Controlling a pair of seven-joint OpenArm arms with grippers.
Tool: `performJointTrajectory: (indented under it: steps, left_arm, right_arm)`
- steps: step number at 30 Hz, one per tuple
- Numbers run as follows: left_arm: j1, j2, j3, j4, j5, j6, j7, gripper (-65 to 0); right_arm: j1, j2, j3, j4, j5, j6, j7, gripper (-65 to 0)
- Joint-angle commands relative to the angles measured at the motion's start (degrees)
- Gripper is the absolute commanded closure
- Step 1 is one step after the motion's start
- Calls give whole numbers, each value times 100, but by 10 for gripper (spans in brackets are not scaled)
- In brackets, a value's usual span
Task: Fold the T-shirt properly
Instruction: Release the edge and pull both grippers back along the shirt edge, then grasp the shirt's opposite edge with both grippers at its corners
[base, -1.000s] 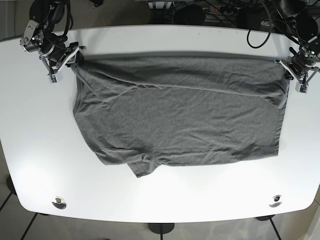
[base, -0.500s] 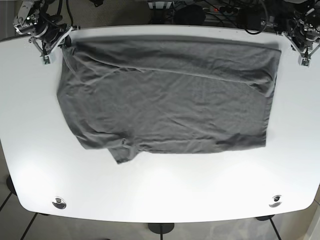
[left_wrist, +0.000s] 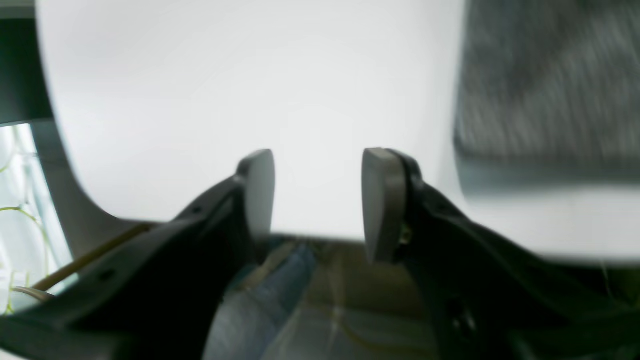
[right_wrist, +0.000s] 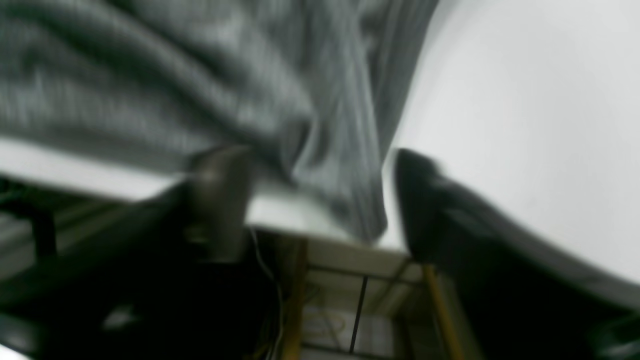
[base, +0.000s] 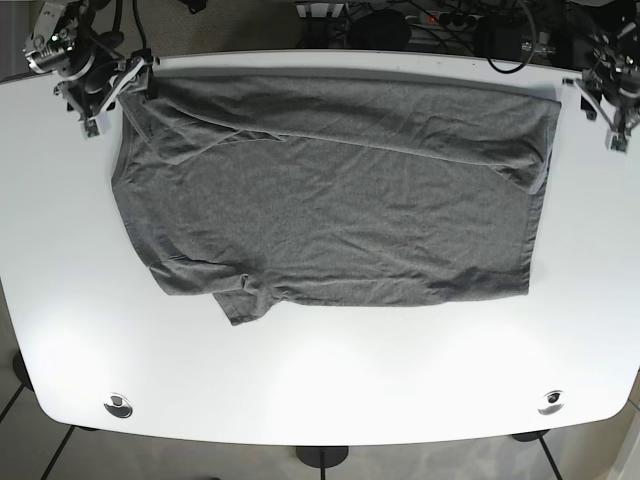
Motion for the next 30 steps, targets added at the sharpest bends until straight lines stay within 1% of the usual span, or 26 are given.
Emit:
performJointTrajectory:
  steps: [1,4,5,6,7,8,10,13,14,15,17,18,20,21,22,24,28,29,30]
  left_arm:
    - [-494,-134,17,40,-76,14,-145,-290]
    - [-1294,-134,307,-286,-59,14,-145,-287]
    - [-1567,-134,386,-400,38,14,-145,-287]
    - [-1848,-125,474,-523,205,14,-145,-287]
    - [-2287,-108,667,-734,521,14,-154,-287]
    - [-2578,-99,782,-910,715,14,-171,-287]
    - [-3052,-90,993,-1244,917,14,-180,-287]
    - [-3588,-90,1283,-1684,952,14,-189,-287]
    - [-3773,-90,1441,-1877,952,14,-294,-289]
    - [-3852,-90,1538,-1991,943,14,-461,-290]
    - [-3931,-90,1687,-2246,943,247,-910,-292]
    - [-3940,-90,1828,-2387,935,440,-1182,-292]
    - [-3940,-90,2012,-2501,935,695,-1428,-292]
    - [-3993,-81,2074,-2589,926,862,-1525,-293]
    - [-4107,-81,2083,-2730,926,959,-1543,-293]
    - [-4230,-81,2083,-2949,926,1065,-1551,-293]
    - [-4292,-81,2074,-3099,926,1381,-1569,-293]
    - [-4301,-81,2074,-3152,917,1416,-1569,-293]
    - [-4336,-81,2074,-3222,917,1425,-1569,-293]
  right_arm:
    - [324,76,47,77,31,-6,111,-530]
    - [1045,58,12,-134,-356,-6,111,-530]
    - [1353,41,12,-310,-470,29,111,-530]
    - [1660,14,-6,-530,-567,46,111,-530]
    - [2170,32,-111,-908,-708,55,111,-530]
    - [2504,49,-261,-1207,-804,55,111,-530]
    - [3120,225,-568,-1725,-980,55,146,-507]
    - [3929,340,-999,-2693,-1147,55,612,-479]
    - [4351,454,-1210,-3325,-1244,55,875,-477]
    - [4641,498,-1351,-3774,-1288,55,1043,-476]
    - [5080,603,-1562,-4662,-1279,55,1456,-476]
    - [5353,700,-1694,-5216,-1270,55,1834,-476]
    - [5634,762,-1966,-5813,-1279,55,2291,-476]
    - [5819,858,-2204,-6235,-1279,55,2607,-476]
    - [5951,885,-2397,-6666,-1270,55,2915,-476]
    - [6030,893,-2564,-7088,-1262,55,3240,-474]
    - [5986,849,-2582,-7220,-1270,55,3328,-469]
    - [5951,806,-2582,-7220,-1262,55,3328,-447]
    - [5871,718,-2582,-7194,-1262,55,3328,-401]
